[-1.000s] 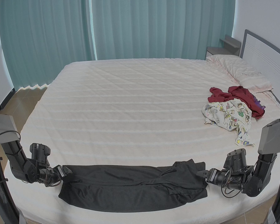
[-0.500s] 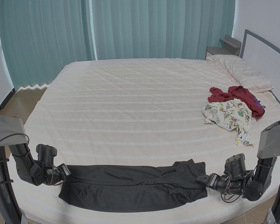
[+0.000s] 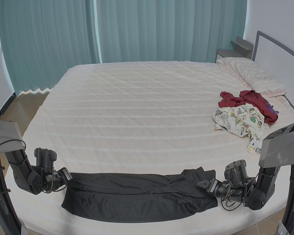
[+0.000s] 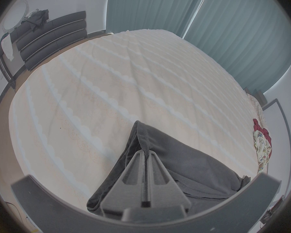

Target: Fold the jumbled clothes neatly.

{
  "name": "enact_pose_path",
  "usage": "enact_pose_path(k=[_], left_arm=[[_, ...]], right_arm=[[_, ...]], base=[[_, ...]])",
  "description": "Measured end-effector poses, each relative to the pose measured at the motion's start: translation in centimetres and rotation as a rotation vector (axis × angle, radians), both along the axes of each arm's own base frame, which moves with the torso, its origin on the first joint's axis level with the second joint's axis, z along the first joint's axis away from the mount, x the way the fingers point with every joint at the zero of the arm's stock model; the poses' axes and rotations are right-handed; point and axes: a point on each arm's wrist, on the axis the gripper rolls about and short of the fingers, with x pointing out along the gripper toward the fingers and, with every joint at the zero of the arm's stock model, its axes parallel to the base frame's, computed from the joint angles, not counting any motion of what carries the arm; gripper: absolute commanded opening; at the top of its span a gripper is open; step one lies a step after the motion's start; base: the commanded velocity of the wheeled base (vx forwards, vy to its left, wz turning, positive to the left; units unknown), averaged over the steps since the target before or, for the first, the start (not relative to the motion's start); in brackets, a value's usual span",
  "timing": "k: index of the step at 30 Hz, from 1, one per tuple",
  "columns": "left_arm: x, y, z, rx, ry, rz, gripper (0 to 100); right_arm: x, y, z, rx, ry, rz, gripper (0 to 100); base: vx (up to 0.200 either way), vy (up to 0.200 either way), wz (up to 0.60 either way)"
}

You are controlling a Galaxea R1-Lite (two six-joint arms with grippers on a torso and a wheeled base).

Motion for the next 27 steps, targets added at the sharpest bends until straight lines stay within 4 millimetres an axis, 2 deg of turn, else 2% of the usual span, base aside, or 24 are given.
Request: enact_pose_path(k=[13, 14, 27], left_arm=[[-0.1, 0.0, 1.2, 0.001, -0.041, -0.002, 0], [-0.1, 0.0, 1.2, 0.001, -0.041, -0.002, 0], [-0.1, 0.0, 1.2, 0.001, -0.042, -0.002, 0]], right_arm=[[0.3, 0.0, -1.2, -0.086, 0.001, 0.004, 100], [0.3, 0.1, -1.3, -0.089, 0.002, 0.006, 0], [1.0, 0.0, -1.9, -0.126, -0.011, 0.032, 0]], base=[[0.0, 0.0, 0.0], [0.0, 0.0, 0.0], [0.0, 0.0, 0.0]])
